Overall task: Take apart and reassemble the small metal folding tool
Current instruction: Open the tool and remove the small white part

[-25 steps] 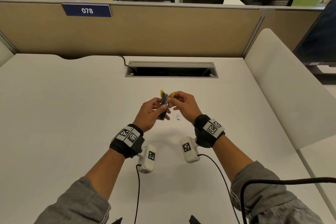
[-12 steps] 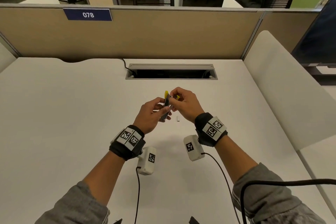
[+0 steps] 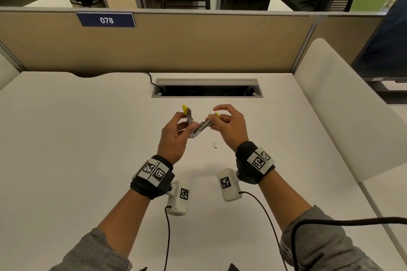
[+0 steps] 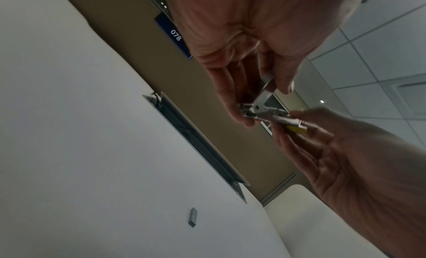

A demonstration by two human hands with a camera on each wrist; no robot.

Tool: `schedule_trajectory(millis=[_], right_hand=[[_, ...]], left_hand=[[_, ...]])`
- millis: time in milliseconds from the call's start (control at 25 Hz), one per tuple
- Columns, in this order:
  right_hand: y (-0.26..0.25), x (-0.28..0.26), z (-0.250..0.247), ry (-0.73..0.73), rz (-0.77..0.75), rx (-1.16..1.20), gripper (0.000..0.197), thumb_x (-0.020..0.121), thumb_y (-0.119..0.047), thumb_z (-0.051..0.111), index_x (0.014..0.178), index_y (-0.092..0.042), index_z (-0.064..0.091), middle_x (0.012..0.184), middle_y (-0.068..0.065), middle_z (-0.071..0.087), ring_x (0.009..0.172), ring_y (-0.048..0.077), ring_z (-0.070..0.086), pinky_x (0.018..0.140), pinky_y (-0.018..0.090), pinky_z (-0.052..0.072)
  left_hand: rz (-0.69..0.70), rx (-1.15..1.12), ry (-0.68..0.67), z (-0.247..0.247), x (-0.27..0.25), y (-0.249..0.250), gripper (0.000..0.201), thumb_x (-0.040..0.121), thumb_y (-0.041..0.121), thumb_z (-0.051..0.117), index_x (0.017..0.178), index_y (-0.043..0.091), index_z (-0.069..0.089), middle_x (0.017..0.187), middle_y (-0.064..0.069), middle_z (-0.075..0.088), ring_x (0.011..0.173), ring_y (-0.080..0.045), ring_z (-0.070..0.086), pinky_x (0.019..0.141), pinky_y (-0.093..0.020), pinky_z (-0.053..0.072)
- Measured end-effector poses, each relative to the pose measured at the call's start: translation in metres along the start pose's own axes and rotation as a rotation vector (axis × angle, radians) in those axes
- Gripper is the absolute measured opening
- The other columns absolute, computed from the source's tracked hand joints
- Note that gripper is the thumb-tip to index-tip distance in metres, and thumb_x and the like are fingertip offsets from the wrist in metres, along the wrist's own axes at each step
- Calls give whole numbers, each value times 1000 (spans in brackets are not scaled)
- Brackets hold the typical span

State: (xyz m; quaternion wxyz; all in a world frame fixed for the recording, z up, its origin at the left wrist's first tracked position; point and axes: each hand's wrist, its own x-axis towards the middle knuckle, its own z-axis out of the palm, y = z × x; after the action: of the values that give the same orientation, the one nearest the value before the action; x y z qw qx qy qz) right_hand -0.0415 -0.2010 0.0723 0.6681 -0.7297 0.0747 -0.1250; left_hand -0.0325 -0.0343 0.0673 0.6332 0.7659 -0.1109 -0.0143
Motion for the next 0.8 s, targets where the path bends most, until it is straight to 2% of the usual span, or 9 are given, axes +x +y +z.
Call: schedule_trajectory(millis=[80, 160, 200, 320, 400, 600, 720, 800], right_hand=[[1, -1, -5, 12, 42, 101, 22, 88, -13, 66, 108, -6, 62, 88, 18, 76, 81, 23, 74, 73, 26, 59], [2, -2, -12, 42, 74, 183, 22, 88, -10, 66, 110, -5, 63, 91, 17, 75, 80, 18, 74, 71, 21, 58], [2, -3, -15, 50, 90, 219, 22, 89, -8, 65, 110, -5, 63, 92, 17, 74, 80, 17, 73, 71, 21, 58], [4, -5, -21, 39, 133, 293, 20, 89, -7, 64, 109, -5, 65, 96, 18, 74, 87, 23, 73, 76, 25, 58], [5, -6, -22, 41, 146, 316, 21, 90, -6, 63, 110, -1, 65, 97, 18, 73, 89, 26, 73, 75, 25, 59], [4, -7, -24, 50, 144, 326, 25, 92, -7, 60, 116, -2, 64, 101, 17, 73, 92, 28, 73, 75, 24, 59], [2, -8, -22, 45, 141, 341, 23, 92, -7, 59, 115, -4, 63, 102, 16, 73, 91, 28, 73, 75, 24, 59], [1, -10, -19, 23, 141, 345, 24, 93, -7, 59, 116, -3, 63, 104, 18, 72, 93, 29, 73, 75, 24, 59]], left_hand=[[15, -75, 46, -4, -2, -1, 11, 89, 13, 63, 99, 10, 61, 99, -8, 73, 96, -17, 71, 86, -27, 54], [-22, -185, 80, -11, -5, -3, 11, 85, 6, 66, 96, 8, 67, 99, -12, 73, 94, -20, 70, 84, -32, 56], [-58, -223, 90, -14, -7, -5, 13, 83, 5, 69, 96, 8, 70, 96, -10, 74, 91, -20, 69, 82, -35, 57], [-116, -249, 86, -23, -12, -11, 18, 78, 6, 74, 95, 13, 75, 87, 0, 75, 80, -13, 67, 74, -31, 59], [-133, -242, 84, -26, -13, -14, 20, 75, 6, 77, 94, 14, 76, 86, -3, 75, 79, -14, 67, 71, -29, 59], [-92, -57, 53, -29, -7, -13, 18, 72, 11, 81, 89, 14, 76, 88, -7, 76, 83, -17, 69, 84, -34, 54], [2, 220, 10, -27, -6, -2, 18, 77, 26, 76, 94, 19, 74, 88, 1, 75, 84, -13, 69, 79, -27, 52], [76, 367, -49, -21, -5, 7, 22, 80, 33, 71, 99, 23, 72, 90, 4, 73, 85, -13, 67, 77, -28, 53]])
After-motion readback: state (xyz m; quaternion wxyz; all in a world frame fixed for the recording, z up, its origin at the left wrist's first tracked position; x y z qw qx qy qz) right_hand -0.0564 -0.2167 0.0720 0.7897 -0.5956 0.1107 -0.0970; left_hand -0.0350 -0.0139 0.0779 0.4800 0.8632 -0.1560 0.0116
